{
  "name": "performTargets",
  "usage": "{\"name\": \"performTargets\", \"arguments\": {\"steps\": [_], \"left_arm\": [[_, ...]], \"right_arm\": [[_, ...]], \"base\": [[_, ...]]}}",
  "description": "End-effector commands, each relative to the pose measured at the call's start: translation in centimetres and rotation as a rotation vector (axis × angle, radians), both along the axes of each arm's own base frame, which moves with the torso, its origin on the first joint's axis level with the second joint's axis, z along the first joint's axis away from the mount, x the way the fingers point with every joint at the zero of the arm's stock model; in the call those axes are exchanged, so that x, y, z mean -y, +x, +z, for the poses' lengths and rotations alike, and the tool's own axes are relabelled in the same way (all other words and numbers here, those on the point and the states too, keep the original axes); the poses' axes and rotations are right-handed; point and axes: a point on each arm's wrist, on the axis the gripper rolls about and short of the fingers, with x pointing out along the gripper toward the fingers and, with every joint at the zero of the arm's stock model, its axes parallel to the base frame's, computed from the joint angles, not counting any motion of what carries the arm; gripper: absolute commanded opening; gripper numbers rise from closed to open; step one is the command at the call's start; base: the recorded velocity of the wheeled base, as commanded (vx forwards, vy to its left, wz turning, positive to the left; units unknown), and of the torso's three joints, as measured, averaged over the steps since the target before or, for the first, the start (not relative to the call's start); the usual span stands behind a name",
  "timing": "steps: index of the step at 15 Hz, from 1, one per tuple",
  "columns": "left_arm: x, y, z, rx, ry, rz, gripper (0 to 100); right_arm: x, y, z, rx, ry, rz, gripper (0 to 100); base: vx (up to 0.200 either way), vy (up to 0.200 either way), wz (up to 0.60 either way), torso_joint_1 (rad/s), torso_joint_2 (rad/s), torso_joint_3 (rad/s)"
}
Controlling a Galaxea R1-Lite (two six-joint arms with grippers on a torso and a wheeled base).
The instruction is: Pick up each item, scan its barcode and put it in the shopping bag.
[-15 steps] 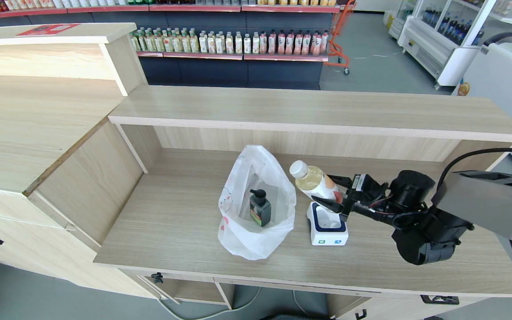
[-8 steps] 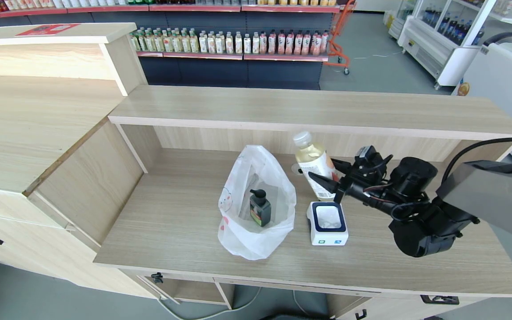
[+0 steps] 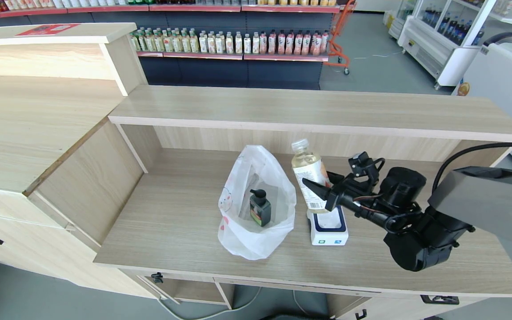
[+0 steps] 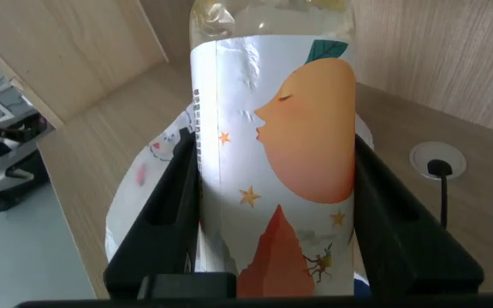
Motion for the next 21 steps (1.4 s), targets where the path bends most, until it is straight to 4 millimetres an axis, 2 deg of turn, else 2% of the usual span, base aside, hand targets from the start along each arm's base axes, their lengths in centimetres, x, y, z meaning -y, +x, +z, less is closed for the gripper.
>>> {"name": "performTargets", "arguments": {"steps": [1,3,9,11,13,18,21], "left_arm": [[0.0,0.0,0.0,0.0,-0.003,0.001,100],[0.0,0.0,0.0,0.0,-0.003,0.001,100],[0.0,0.0,0.0,0.001,-0.002,0.0,100],[0.0,0.0,0.0,0.001,-0.002,0.001,100],[0.0,0.0,0.0,0.001,0.0,0.001,100],[0.0,0.0,0.0,0.0,-0.003,0.0,100],[0.0,0.0,0.0,0.0,-0.005,0.001,100]], "right_arm": [[-0.1,0.0,-0.4,-0.022,0.007,0.004,0],[-0.7,-0.2,-0.3,-0.043,0.029,0.022,0],[-3.0,-0.4,0.8,-0.194,0.122,-0.045,0],[-3.3,0.3,0.2,-0.209,0.115,-0.046,0],[-3.7,1.1,-0.4,-0.247,0.108,-0.058,0],[-4.1,4.8,-0.9,-0.328,0.133,-0.199,0],[-4.2,5.2,-1.2,-0.33,0.132,-0.204,0]], "base": [[0.0,0.0,0.0,0.0,0.0,0.0],[0.0,0.0,0.0,0.0,0.0,0.0],[0.0,0.2,0.0,0.001,0.0,0.006],[0.0,0.2,0.0,0.024,0.01,0.002],[0.0,0.0,0.0,0.0,0.0,0.0],[0.0,0.0,0.0,0.0,0.0,0.0],[0.0,0.0,0.0,0.0,0.0,0.0]]}}
